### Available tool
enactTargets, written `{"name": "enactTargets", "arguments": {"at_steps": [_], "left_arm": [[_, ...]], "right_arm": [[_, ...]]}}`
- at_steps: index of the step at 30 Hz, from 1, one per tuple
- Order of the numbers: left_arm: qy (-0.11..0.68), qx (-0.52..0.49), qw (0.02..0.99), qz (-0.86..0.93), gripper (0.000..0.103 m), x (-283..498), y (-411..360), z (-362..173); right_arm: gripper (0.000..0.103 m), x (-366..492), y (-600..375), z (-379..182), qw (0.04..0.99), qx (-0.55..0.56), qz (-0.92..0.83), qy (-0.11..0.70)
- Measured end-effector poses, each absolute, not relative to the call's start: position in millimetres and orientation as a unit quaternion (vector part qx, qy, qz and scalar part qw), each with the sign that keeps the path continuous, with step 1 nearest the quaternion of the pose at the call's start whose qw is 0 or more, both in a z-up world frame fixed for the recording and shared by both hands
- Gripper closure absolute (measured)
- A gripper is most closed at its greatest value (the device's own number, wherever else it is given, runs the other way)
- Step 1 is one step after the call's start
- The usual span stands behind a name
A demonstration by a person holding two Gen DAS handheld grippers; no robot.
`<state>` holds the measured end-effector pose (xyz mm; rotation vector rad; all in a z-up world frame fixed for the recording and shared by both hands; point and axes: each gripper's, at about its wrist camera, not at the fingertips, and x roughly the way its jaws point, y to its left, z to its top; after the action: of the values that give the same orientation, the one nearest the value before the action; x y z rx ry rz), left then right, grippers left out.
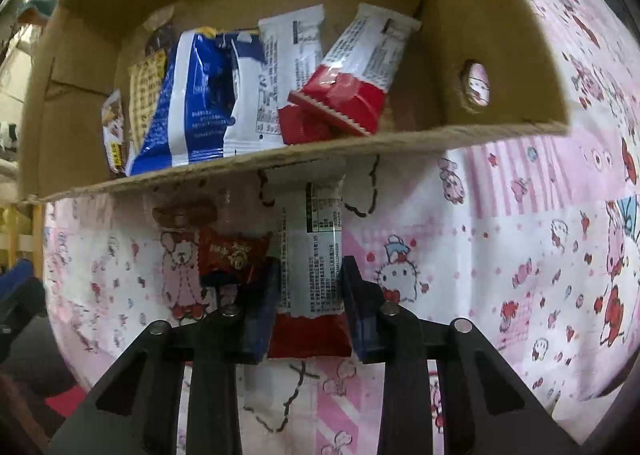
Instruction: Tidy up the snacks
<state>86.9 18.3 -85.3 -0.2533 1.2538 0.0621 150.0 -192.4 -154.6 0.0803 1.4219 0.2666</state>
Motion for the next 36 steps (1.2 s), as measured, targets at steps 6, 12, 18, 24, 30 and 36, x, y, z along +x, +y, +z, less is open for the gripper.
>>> {"name": "enactTargets", "arguments": {"at_steps": [6,12,18,24,30,36], "left_arm": [[0.602,-0.107,0.791,-0.01,0.029,88,-15,-101],[0.631,-0.089,0.769,-0.051,0.042,89,-63,-122],[0.633,-0.056,0.769,-0.073,0.067,91,-99,-139],[0.642,-0.043,0.763,-0.06,0.093,86,-97,-150],[0.641,-0.061,0.764,-0.041,0.095,76,-78,-135],[0.64,-0.075,0.765,-0.02,0.097,60,-42,-118]], "right_arm": [[0.071,130,-220,-132,0.746,0.102,0.132,0.645],[0.071,112,-244,-109,0.756,0.143,0.139,0.623],[0.071,102,-264,-100,0.761,0.178,0.132,0.609],[0.071,101,-271,-97,0.762,0.183,0.143,0.604],[0.071,99,-259,-96,0.761,0.177,0.163,0.603],[0.071,94,-246,-92,0.754,0.176,0.19,0.603]]}}
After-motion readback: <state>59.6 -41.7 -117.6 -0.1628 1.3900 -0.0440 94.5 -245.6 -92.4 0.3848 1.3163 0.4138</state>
